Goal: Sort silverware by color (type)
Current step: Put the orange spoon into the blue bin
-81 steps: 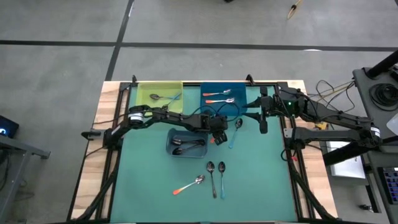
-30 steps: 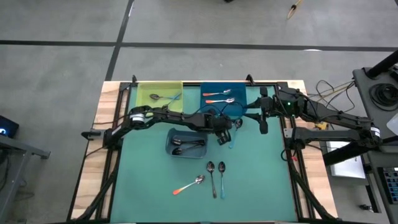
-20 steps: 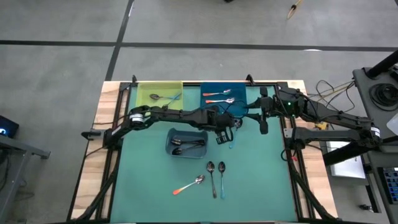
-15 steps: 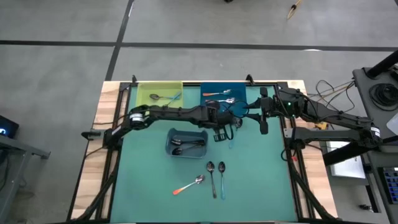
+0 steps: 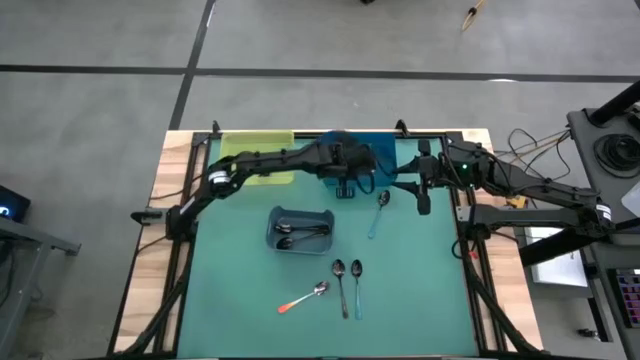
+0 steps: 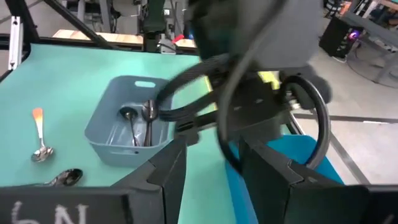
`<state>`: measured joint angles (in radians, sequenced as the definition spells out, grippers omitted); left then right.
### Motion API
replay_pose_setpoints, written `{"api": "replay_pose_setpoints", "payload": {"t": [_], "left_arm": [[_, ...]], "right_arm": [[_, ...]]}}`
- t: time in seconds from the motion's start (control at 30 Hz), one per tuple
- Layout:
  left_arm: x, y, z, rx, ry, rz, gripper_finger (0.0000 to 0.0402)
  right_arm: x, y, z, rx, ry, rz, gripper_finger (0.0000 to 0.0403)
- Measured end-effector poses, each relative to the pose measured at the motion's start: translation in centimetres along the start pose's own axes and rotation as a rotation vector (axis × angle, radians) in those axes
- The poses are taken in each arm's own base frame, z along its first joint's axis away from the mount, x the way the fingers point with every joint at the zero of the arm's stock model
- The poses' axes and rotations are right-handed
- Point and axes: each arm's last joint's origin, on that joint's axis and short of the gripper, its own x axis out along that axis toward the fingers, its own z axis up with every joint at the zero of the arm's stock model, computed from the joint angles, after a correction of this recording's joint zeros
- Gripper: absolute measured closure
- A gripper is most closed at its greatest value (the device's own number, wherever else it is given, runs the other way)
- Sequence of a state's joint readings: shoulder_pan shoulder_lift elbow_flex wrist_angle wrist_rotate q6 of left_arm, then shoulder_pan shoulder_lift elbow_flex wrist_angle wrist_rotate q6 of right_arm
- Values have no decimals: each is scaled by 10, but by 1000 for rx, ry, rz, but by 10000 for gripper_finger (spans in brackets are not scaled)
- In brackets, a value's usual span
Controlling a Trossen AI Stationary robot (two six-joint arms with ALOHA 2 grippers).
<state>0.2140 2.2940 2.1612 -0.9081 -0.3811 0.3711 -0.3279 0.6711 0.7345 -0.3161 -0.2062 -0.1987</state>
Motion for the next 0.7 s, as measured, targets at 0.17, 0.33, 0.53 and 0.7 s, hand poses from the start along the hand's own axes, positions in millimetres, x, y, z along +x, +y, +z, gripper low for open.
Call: {"api": "replay_pose_setpoints", "payload": {"t": [0.17,0.33,0.53,0.7], "left_arm": [[10,32,-4,-3,-81,-15,402],[20,61,-14,-26,-122,-23,401],[32,81,-22,-27,-183,-66,401],[38,92,-25,-63,-231,-77,401]], "right_arm": [[0,0,-1,-12,6,7,266],[1,0,-1,-28,4,5,266],[2,0,-3,-76,-7,2,266],[3,0,-1,-85,-42,-7,266]]}}
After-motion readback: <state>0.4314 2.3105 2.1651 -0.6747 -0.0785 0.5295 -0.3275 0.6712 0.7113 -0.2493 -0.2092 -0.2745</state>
